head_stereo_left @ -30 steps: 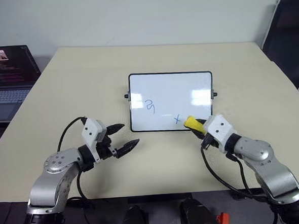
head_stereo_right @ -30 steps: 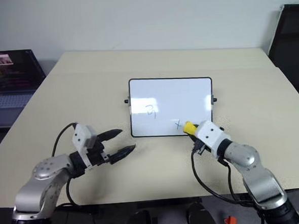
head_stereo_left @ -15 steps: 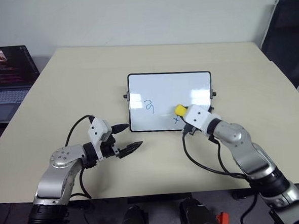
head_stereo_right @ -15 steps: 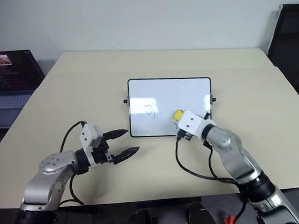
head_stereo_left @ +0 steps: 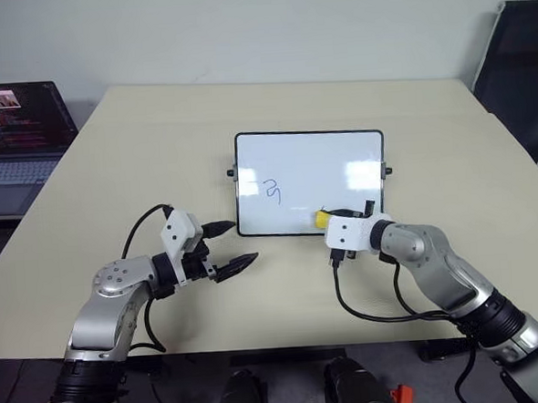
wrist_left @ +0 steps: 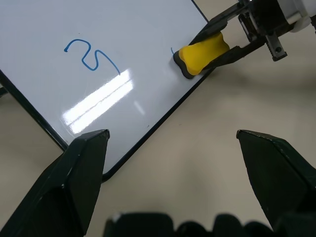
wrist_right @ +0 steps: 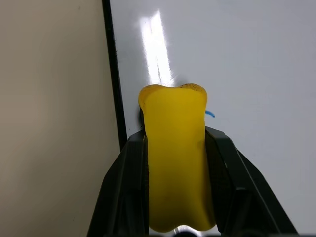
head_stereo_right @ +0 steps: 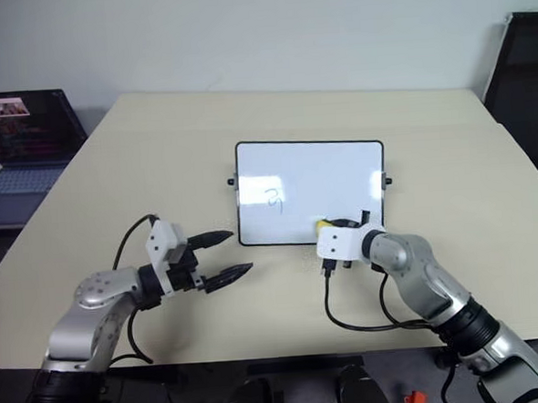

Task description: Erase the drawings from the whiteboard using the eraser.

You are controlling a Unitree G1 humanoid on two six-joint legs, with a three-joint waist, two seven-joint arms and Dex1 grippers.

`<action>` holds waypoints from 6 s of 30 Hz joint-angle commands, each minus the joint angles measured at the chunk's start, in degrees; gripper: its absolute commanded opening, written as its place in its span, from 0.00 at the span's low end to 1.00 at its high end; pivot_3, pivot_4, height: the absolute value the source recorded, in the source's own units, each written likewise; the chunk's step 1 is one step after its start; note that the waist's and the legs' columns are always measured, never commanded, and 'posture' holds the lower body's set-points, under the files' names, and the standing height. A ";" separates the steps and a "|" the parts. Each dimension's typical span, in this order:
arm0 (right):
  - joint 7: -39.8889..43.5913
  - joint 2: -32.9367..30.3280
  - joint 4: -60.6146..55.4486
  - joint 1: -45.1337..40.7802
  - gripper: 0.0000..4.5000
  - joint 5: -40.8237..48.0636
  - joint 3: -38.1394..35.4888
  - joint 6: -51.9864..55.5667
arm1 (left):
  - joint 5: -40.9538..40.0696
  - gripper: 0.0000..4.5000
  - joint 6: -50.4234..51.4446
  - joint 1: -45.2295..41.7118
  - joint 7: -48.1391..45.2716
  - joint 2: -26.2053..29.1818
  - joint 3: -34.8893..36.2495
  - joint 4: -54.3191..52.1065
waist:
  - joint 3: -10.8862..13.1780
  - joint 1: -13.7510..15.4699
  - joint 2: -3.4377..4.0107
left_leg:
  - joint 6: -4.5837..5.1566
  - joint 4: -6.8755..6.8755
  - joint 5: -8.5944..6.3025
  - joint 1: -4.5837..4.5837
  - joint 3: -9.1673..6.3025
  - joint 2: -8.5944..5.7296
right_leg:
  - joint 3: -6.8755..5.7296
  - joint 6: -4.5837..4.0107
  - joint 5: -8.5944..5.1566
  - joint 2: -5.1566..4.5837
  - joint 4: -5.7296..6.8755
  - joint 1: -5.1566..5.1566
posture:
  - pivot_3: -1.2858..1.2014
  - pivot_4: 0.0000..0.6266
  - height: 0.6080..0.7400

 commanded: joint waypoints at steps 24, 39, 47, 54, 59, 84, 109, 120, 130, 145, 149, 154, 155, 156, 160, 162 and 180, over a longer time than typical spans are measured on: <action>-3.49 2.29 3.07 -1.93 0.26 -4.42 -6.06 -1.49 | -0.59 1.00 0.84 -1.63 0.03 -0.43 -0.42 -2.45 | 0.01 -0.12 -0.01 | 0.03 0.27 0.01 -0.04 0.05 -0.02 | 0.02 0.02 0.04 -0.08 -0.01 -0.03 | 0.52 0.24 1.00; 1.36 -0.77 2.20 1.17 0.26 -5.69 -5.40 -4.27 | -0.66 1.00 1.06 -1.61 -0.09 -0.46 -0.40 -2.67 | 0.00 -0.07 -0.03 | 0.02 0.16 0.01 -0.06 0.04 -0.01 | 0.00 0.03 0.03 -0.07 -0.02 -0.01 | 0.52 0.24 1.00; -3.71 4.64 3.45 -2.46 0.26 -5.01 -5.63 -7.19 | -0.66 1.00 1.22 -2.01 -0.19 -0.46 -0.59 -2.65 | 0.04 -0.22 -0.03 | 0.03 0.28 0.01 -0.07 0.07 -0.02 | 0.04 0.01 0.04 -0.08 0.02 -0.05 | 0.52 0.24 1.00; 1.68 3.32 2.54 0.49 0.26 -4.50 -5.38 -4.03 | -0.81 1.00 1.61 -1.58 0.24 -0.31 -0.22 -3.04 | 0.02 0.06 -0.05 | -0.02 -0.25 -0.02 -0.19 0.04 -0.02 | -0.05 0.02 0.01 -0.06 -0.05 -0.20 | 0.52 0.24 1.00; 1.57 3.77 -0.52 2.57 0.26 -1.74 -9.62 -1.57 | -1.69 1.00 2.44 -0.43 1.51 -0.28 1.67 -3.09 | 0.03 0.03 -0.05 | -0.01 -0.22 -0.01 -0.17 0.01 -0.01 | -0.07 0.07 -0.03 -0.05 -0.03 -0.19 | 0.52 0.24 1.00; 3.68 13.67 -30.20 22.12 0.26 36.50 -27.28 22.46 | -9.49 1.00 13.73 5.00 18.43 -0.91 14.66 -16.48 | 0.02 0.03 -0.06 | -0.04 -0.38 -0.03 -0.14 0.01 -0.01 | -0.06 0.04 -0.09 -0.08 -0.06 -0.22 | 0.52 0.24 1.00; -5.09 18.48 13.04 -18.19 0.26 18.25 -5.21 3.33 | -4.95 1.00 10.98 3.24 13.42 3.21 10.14 -11.26 | 0.04 -0.15 -0.05 | -0.04 -0.46 -0.03 -0.21 0.03 0.00 | -0.09 -0.12 0.04 -0.04 -0.09 -0.33 | 0.52 0.24 1.00; 1.37 17.46 32.82 -25.71 0.26 7.80 2.40 -7.37 | -3.27 1.00 5.26 5.23 9.56 2.09 8.52 -7.76 | 0.04 -0.26 -0.04 | -0.04 -0.52 -0.03 -0.23 0.01 0.02 | -0.13 -0.11 0.08 -0.03 0.00 -0.38 | 0.52 0.24 1.00; -7.22 17.11 35.91 -29.56 0.26 1.26 1.00 -13.53 | -3.31 1.00 4.93 4.40 9.12 1.80 7.78 -7.12 | 0.05 -0.31 -0.03 | 0.04 -0.35 0.05 -0.04 0.00 0.02 | -0.12 -0.09 0.10 -0.04 0.11 -0.23 | 0.52 0.24 1.00; 9.28 11.59 31.35 -23.63 0.26 -1.53 5.41 -13.83 | -3.27 1.00 5.17 2.98 8.37 1.69 6.83 -6.36 | 0.03 -0.18 -0.05 | 0.11 -0.42 0.12 -0.04 0.02 0.02 | -0.14 -0.03 0.06 -0.05 0.09 -0.20 | 0.52 0.24 1.00; -4.55 14.33 35.54 -28.45 0.25 -3.28 0.45 -14.82 | -3.13 1.00 4.52 2.73 7.67 1.64 6.56 -5.36 | 0.05 -0.22 -0.02 | 0.12 -0.29 0.12 -0.02 0.01 0.01 | -0.13 -0.10 0.14 -0.06 0.10 -0.20 | 0.52 0.24 1.00; 2.16 12.42 34.75 -26.86 0.25 -3.25 3.61 -17.63 | -3.13 1.00 3.64 2.73 7.07 1.60 6.49 -4.39 | 0.03 -0.09 -0.05 | 0.16 -0.16 0.16 -0.02 0.02 -0.01 | -0.13 -0.11 0.21 -0.10 0.04 -0.34 | 0.52 0.24 1.00; 5.47 11.70 33.68 -25.71 0.25 -3.02 4.76 -18.25 | -3.12 1.00 3.47 2.70 6.96 1.55 6.46 -4.22 | 0.02 -0.12 -0.07 | 0.16 -0.14 0.16 -0.03 0.05 -0.02 | -0.11 -0.11 0.21 -0.12 0.02 -0.29 | 0.52 0.24 1.00; 7.85 11.11 32.76 -24.79 0.25 -3.06 5.57 -18.61 | -3.12 1.00 3.35 2.68 6.91 1.50 6.44 -4.12 | 0.01 -0.12 -0.09 | 0.16 -0.14 0.16 -0.03 0.05 -0.01 | -0.10 -0.10 0.20 -0.12 0.01 -0.12 | 0.52 0.24 1.00; 10.93 9.77 31.71 -23.39 0.25 -4.59 6.87 -20.39 | -3.13 1.00 3.12 2.58 6.85 1.41 6.39 -3.87 | 0.01 -0.18 -0.08 | 0.16 -0.32 0.15 -0.03 0.04 0.03 | -0.14 -0.02 0.14 -0.07 0.03 -0.12 | 0.52 0.24 1.00; 9.42 9.82 32.19 -23.71 0.25 -5.50 6.50 -20.81 | -3.11 1.00 3.02 2.54 6.84 1.41 6.34 -3.80 | 0.02 -0.19 -0.07 | 0.16 -0.35 0.15 -0.02 0.03 0.04 | -0.15 -0.03 0.14 -0.06 0.06 -0.15 | 0.52 0.24 1.00; -4.41 14.47 20.30 -20.38 0.25 1.36 -7.56 -12.72 | -3.91 1.00 4.19 -0.92 4.86 0.93 3.73 -4.82 | 0.03 0.05 -0.07 | 0.18 -0.51 0.17 -0.17 0.03 0.02 | -0.16 -0.06 0.13 -0.08 0.05 -0.36 | 0.52 0.24 1.00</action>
